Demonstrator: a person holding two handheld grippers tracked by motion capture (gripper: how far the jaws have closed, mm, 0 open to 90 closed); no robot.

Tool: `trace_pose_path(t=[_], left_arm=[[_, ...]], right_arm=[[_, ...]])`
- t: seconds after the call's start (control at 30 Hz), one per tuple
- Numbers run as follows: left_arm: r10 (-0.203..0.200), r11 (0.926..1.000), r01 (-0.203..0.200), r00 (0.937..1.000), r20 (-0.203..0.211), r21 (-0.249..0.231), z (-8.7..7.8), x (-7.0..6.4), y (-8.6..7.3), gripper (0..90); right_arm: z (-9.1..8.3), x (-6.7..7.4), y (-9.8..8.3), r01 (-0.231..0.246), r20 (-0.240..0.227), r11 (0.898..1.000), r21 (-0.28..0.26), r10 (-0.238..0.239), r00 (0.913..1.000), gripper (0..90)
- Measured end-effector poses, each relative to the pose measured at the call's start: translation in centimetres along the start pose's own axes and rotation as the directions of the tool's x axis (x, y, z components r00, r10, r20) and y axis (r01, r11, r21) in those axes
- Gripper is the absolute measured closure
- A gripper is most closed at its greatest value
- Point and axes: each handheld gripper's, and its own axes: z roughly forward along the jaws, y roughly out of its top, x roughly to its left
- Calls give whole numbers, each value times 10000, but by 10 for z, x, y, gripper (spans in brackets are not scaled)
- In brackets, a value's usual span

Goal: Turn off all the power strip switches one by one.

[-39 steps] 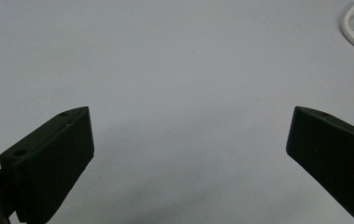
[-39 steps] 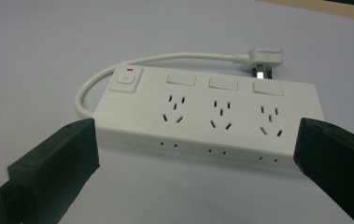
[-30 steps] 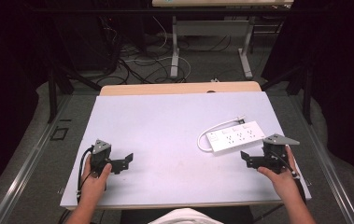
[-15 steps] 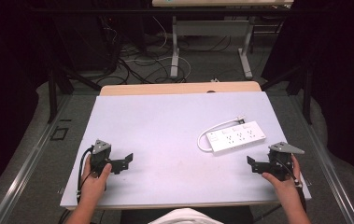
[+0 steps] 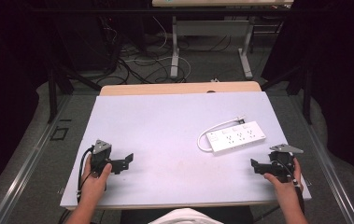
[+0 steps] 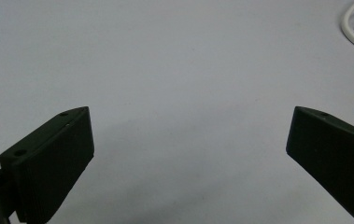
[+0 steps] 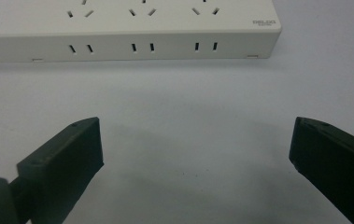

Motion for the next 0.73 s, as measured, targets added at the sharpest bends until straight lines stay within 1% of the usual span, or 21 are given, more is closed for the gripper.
trace_pose_path(t=[0.07,0.1,0.13,0.3,0.37,0.4,0.47,0.73], left_arm=[[-24,10000,24,10000,-41,-76,1,0,0,10],[-32,10000,31,10000,-41,-69,1,0,0,9],[-31,10000,31,10000,-45,-68,1,0,-1,9],[-3,10000,3,10000,-49,-43,1,0,0,9],[-6,9999,5,10000,-62,-108,2,0,-1,9],[-9,10000,9,10000,-46,-77,2,0,-1,9],[-20,10000,20,10000,-43,-62,2,0,-1,9],[-16,10000,16,10000,-44,-17,2,1,-1,9]], right_arm=[[2,1,0,-37,39,10000,42,37,10000,30],[2,1,0,46,30,10000,42,-46,10000,30],[3,1,0,23,48,10000,91,-23,10000,30],[5,2,0,24,-4,9999,112,-24,10000,31],[5,2,0,26,-18,9999,123,-26,10000,31],[5,1,0,99,-15,9999,105,-99,10000,30],[5,1,0,4,-30,9999,136,-4,10000,31],[5,1,0,-13,-82,9999,105,14,10000,35]])
